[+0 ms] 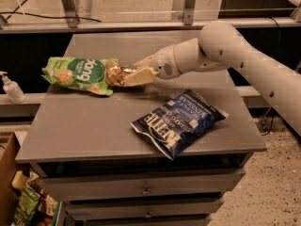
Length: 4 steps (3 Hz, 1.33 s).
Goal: Move orange can near green rice chip bag
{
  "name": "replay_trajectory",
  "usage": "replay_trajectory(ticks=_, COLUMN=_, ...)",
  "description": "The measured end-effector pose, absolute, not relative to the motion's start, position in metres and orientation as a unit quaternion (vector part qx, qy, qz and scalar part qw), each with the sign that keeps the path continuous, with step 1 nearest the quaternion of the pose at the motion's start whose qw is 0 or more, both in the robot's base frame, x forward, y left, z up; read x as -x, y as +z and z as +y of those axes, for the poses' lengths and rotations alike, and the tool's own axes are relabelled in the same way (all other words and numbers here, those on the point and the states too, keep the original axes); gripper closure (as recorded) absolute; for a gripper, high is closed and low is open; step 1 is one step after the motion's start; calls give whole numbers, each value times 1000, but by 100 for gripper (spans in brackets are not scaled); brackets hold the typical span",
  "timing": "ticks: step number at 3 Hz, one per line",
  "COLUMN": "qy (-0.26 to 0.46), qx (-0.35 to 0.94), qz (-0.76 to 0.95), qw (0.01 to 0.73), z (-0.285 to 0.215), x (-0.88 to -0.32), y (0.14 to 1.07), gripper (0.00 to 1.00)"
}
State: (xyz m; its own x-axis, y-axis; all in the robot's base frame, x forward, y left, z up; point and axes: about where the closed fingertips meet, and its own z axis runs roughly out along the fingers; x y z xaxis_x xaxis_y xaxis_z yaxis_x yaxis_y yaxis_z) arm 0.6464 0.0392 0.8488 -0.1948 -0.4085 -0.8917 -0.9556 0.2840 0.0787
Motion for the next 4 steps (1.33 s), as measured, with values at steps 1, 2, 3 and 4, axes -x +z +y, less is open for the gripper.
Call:
replay_trajectory(ticks=1, qy=342, qx=494, qz=695, qw=396, z=41, x=-643, y=846, gripper=36)
replay_trajectory(ticks=2, qy=343, qx=493, qz=696, qw=394, z=41, x=-642, y=845, gripper=13)
replay_trajectory(ticks=3, qy=341, qx=490, qz=698, qw=396, z=37, x=-643, y=846, gripper=0)
replay_trajectory(ticks=4, qy=340, qx=489, qz=698, qw=398, z=35, x=-644, y=848, gripper=0)
